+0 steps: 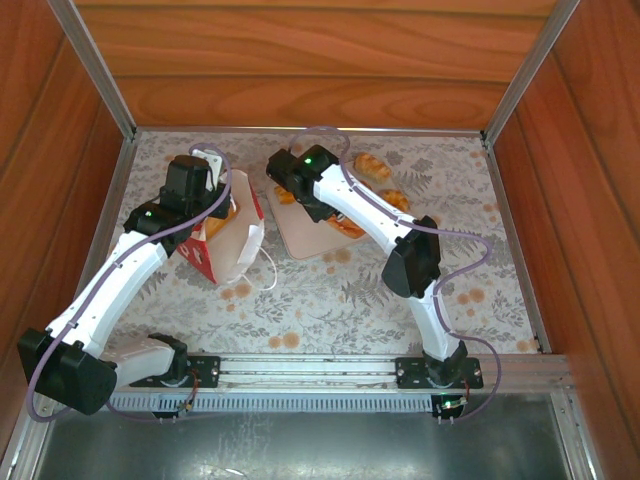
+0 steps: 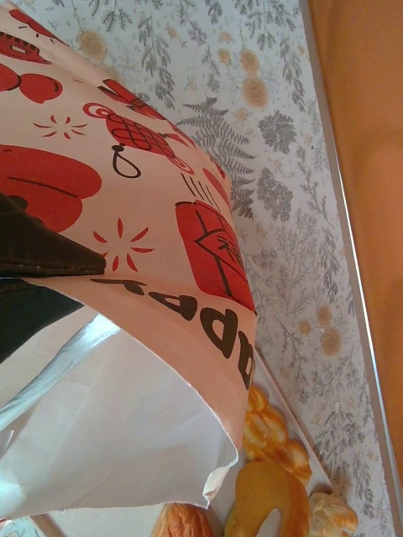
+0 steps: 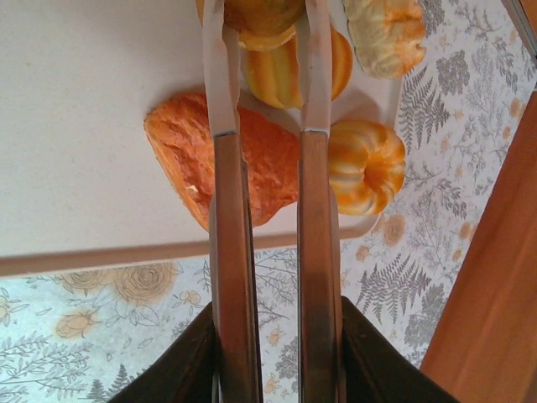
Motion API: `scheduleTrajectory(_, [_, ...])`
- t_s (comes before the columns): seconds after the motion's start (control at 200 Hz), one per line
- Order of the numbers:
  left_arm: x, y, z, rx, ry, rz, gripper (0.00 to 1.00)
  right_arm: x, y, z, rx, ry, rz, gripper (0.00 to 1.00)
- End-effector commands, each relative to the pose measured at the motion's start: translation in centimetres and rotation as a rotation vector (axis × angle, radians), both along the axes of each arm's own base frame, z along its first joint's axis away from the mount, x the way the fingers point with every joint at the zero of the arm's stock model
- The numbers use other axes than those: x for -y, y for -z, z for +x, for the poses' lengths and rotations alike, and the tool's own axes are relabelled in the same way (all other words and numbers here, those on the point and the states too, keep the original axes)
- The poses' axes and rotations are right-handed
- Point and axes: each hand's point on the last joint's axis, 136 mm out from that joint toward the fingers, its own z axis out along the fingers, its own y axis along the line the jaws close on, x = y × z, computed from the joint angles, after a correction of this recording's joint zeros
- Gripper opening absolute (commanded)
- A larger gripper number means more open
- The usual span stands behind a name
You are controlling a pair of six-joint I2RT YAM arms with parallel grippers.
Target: Take the fake bread out of the paper bag
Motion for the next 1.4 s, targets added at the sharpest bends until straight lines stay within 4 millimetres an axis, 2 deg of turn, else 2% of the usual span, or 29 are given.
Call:
scheduleTrajectory(0.0, [-0.3,-1.0,0.0,0.03,-0.007,-0.014,0.0,-0.5,-2.3,0.0,0.051,-0.012,0.046,0.32])
scheduleTrajectory(0.46, [-0.1,-0.9,0.1,0.027,-0.004,-0.02,0.0,2.0,-1.0,-0.9,0.031,0.05,-0.082,0.32])
scheduleTrajectory(0.77, [-0.2,-0.7,0.2,0.025,-0.005,-0.021,0.0,2.0,0.5,0.0,0.038,0.048,-0.144,0.32])
scheduleTrajectory(0.925, [-0.2,-0.7,0.2,0.025,-0.005,-0.02,0.0,2.5,0.5,0.1,0.044,0.067,-0.197,0.32])
scheduleTrajectory(1.129, [-0.1,-0.7,0.3,0.024,-0.004,-0.022,0.0,0.5,1.5,-1.1,-0.04,0.032,-0.051,0.36])
scheduleTrajectory(1.394, [0.0,-1.2,0.4,0.033,0.003,-0.026,0.0,-1.7,1.1,-2.1,-0.095,-0.009,0.081,0.46])
